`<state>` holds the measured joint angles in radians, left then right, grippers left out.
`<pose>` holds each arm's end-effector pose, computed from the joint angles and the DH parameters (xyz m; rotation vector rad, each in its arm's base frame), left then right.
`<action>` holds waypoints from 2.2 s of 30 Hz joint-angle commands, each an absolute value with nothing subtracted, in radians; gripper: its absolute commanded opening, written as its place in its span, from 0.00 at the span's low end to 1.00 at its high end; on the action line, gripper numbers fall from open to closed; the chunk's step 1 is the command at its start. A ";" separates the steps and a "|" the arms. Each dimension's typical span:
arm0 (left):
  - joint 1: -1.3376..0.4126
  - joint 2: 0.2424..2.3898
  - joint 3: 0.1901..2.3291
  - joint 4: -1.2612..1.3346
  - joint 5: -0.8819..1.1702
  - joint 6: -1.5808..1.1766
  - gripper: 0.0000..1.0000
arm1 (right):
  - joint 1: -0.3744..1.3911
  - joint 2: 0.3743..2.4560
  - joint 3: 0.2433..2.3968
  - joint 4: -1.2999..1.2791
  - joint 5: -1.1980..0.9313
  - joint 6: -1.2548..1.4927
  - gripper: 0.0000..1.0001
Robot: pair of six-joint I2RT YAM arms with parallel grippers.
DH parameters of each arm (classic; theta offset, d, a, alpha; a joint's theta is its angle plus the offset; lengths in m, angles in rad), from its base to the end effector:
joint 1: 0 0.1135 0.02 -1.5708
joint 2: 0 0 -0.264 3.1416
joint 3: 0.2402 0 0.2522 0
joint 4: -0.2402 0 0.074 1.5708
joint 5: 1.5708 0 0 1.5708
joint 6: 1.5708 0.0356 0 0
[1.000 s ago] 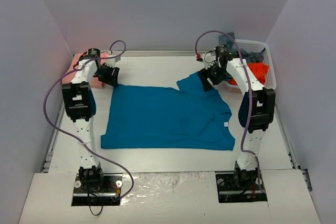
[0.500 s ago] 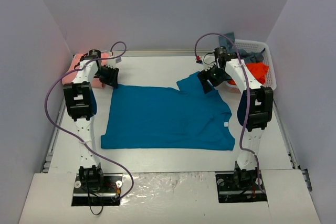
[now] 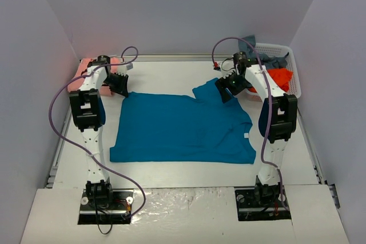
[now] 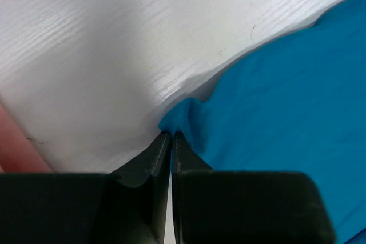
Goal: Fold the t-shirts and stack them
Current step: Grap the side of the flattened tshirt furthest away from the robot with both arms
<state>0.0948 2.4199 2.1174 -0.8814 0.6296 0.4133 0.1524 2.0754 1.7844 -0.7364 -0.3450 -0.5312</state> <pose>0.5084 0.0273 0.1770 0.5620 2.4785 -0.6745 0.4480 0.0810 0.2398 -0.9640 2.3432 0.3003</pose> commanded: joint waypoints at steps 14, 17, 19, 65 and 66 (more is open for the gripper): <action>0.101 2.251 1.971 -0.739 0.548 0.298 0.02 | 0.140 2.252 2.100 -0.706 -0.336 -0.365 0.69; 0.100 2.215 1.948 -0.721 0.543 0.281 0.02 | 0.137 2.315 2.173 -0.706 -0.367 -0.330 0.69; 0.100 2.179 1.916 -0.690 0.532 0.264 0.02 | 0.137 2.356 2.221 -0.703 -0.385 -0.289 0.68; 0.061 2.102 1.805 -0.692 0.575 0.351 0.02 | 0.120 2.658 2.457 -0.566 -0.365 -0.141 0.40; 0.061 2.102 1.805 -0.693 0.574 0.354 0.02 | 0.120 2.664 2.456 -0.569 -0.373 -0.146 0.34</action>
